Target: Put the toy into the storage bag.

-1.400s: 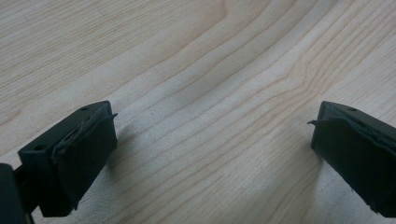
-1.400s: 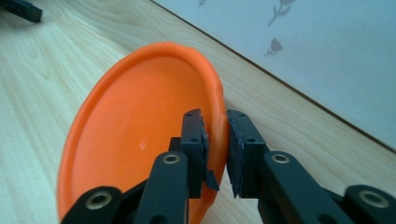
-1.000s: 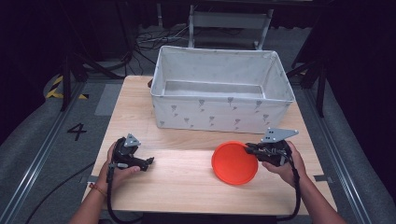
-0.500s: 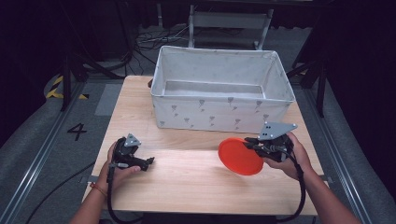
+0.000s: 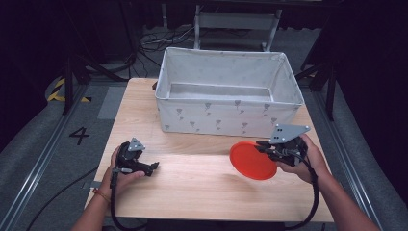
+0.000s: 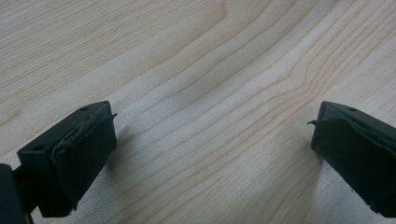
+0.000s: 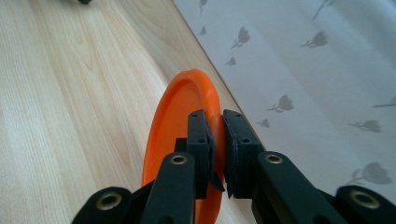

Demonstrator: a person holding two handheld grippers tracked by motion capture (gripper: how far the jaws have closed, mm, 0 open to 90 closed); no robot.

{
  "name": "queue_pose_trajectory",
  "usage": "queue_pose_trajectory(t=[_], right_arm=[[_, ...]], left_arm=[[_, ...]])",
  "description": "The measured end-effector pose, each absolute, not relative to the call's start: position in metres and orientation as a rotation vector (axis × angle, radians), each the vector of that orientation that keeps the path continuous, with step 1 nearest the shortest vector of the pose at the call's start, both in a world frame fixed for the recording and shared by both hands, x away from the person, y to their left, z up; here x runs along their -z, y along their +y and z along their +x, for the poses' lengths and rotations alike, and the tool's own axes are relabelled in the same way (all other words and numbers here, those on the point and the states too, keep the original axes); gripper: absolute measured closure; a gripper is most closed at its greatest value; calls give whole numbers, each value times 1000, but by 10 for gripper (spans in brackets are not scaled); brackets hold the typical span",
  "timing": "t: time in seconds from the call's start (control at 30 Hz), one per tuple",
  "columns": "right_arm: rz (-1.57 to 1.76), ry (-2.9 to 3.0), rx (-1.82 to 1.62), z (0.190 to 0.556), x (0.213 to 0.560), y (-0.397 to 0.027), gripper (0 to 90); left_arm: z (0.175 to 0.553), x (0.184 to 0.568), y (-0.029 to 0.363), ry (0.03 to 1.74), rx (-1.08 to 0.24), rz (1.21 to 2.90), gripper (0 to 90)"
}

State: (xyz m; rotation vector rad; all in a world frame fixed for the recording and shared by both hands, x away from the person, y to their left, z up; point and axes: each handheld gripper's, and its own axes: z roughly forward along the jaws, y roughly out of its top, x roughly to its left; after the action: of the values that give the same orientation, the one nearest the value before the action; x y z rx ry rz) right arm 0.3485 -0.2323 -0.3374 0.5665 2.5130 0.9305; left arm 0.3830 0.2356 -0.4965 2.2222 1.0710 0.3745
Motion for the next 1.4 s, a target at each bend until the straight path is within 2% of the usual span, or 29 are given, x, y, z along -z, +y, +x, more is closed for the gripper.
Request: queue_pose_trajectory(t=[0.67,1.4], right_arm=[[547,2446,-945,357,263,-262,820],[590,2349,-955,391,193,-283,820]], left_arm=[[382,497,235,1081,-367,2218,6],[382,497,235,1080,-367,2218,5]])
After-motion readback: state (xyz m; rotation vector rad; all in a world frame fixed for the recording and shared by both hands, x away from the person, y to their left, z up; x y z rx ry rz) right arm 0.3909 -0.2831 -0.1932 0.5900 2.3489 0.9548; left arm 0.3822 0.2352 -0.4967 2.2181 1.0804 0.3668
